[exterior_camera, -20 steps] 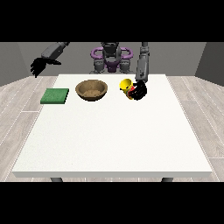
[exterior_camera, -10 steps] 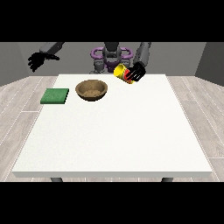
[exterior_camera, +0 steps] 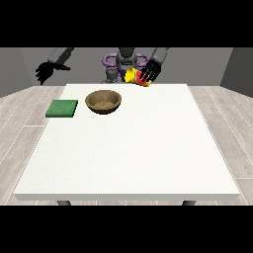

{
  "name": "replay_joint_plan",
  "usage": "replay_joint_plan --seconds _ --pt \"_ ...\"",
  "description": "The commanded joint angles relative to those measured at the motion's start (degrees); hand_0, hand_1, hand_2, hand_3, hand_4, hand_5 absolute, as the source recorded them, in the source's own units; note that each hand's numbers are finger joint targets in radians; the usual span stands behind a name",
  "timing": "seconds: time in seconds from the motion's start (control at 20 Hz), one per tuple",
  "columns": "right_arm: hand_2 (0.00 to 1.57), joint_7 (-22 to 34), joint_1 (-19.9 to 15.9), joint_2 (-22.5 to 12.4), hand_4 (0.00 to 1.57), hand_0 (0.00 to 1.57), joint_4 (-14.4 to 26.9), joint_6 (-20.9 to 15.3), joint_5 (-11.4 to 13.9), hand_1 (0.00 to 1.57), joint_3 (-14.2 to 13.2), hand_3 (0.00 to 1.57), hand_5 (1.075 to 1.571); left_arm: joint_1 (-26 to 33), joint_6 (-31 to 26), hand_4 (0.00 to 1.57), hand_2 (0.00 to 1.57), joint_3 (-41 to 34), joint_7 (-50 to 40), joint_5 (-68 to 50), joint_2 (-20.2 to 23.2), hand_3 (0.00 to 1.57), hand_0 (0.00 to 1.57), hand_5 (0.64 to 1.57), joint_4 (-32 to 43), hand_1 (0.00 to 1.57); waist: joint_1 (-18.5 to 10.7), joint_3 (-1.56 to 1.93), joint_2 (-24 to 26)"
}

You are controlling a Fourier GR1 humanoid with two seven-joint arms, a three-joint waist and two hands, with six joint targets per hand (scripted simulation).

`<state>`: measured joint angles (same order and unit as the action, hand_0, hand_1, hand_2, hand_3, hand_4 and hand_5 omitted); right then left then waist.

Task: Pick the cup and pour the ball into the bowl, then pick the bowl and place it on the pad

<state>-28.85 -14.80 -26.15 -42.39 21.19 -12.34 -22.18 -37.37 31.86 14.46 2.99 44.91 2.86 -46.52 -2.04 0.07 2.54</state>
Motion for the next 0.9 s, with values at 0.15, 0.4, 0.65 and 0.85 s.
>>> replay_joint_plan --seconds 0.15,0.4,0.65,0.85 --pt "0.06 -4.2 0.4 -2.4 0.0 0.0 5.1 2.3 -0.3 0.0 -1.6 0.0 1.551 -3.0 -2.8 0.96 1.57 6.3 -9.8 12.2 -1.8 1.57 1.08 1.57 -2.1 1.08 -1.7 0.01 -0.3" --pt "0.0 -2.6 -4.4 -4.5 0.0 0.0 7.0 3.0 -0.2 0.0 -1.6 0.0 1.548 -6.4 -4.4 0.88 1.57 13.7 -19.8 17.8 -2.8 1.54 0.58 1.571 -4.9 0.58 -0.3 0.0 -2.7" --pt "0.0 1.0 -10.0 -1.2 0.0 0.0 5.6 -2.2 2.6 0.0 1.9 0.14 1.53 -8.3 -5.1 0.84 1.57 20.6 -27.8 24.4 -2.9 1.57 0.52 1.571 -4.5 0.52 2.0 -0.02 -4.2" --pt "0.0 1.7 -12.0 -2.5 0.0 0.0 7.7 -3.9 1.7 0.0 0.2 0.27 1.527 -8.3 -9.9 0.9 1.57 24.5 -28.5 28.7 -2.9 1.57 0.37 1.57 -7.0 0.37 -0.8 -0.01 -4.1"
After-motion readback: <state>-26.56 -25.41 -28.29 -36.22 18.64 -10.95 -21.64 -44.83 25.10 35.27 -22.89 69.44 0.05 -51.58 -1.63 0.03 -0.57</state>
